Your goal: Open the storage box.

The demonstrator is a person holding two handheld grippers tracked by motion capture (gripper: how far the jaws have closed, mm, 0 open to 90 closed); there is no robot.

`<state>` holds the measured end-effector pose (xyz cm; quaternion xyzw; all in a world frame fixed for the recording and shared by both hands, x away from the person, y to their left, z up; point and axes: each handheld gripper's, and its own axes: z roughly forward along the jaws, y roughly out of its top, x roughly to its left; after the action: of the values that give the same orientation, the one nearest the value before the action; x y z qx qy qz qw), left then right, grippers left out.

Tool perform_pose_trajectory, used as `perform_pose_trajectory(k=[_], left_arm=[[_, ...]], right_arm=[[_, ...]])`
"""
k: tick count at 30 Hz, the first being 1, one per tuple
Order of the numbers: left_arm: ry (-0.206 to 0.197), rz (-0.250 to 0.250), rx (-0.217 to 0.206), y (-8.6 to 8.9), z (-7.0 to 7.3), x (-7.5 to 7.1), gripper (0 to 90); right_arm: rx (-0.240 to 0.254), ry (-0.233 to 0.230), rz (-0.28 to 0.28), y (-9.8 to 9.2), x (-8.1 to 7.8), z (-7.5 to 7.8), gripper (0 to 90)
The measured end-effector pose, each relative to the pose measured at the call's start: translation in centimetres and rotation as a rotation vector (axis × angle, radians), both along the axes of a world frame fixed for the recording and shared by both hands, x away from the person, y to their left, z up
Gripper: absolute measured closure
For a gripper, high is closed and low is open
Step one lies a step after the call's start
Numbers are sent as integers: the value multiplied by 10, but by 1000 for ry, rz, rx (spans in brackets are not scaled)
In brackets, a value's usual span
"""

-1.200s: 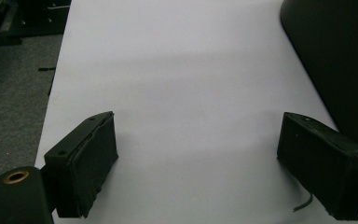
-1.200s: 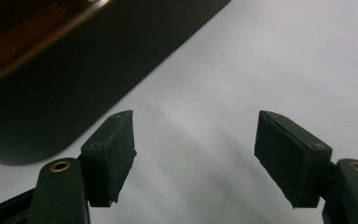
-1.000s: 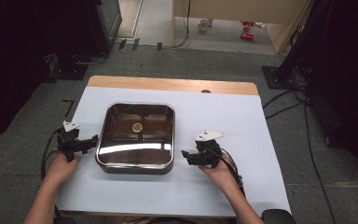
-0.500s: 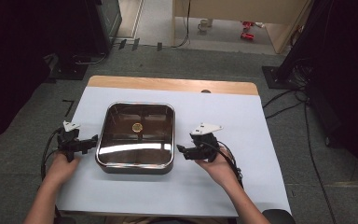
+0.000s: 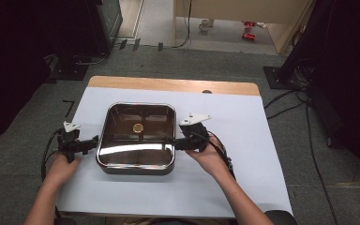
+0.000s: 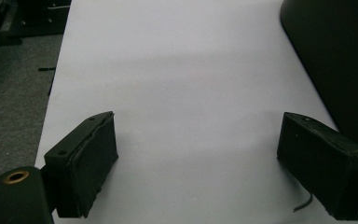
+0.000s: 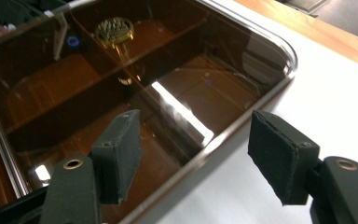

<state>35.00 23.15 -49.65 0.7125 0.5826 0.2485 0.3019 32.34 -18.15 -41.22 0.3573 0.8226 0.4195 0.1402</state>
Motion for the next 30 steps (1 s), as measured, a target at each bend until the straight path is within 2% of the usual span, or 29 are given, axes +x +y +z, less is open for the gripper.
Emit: perform_pose_trajectory(k=[11,18,22,30], left_arm=[[0,1,-2,0,0,0,119],[-1,0,-1,0,0,0,120],[0,-1,1,0,0,0,120],[-2,1,-1,0,0,0,119]], right_arm=[[12,-5,50,37,19,5,357],[12,-1,73,61,26,3,376],[22,23,83,74,29,0,379],[16,18,111,99,36,-5,409]])
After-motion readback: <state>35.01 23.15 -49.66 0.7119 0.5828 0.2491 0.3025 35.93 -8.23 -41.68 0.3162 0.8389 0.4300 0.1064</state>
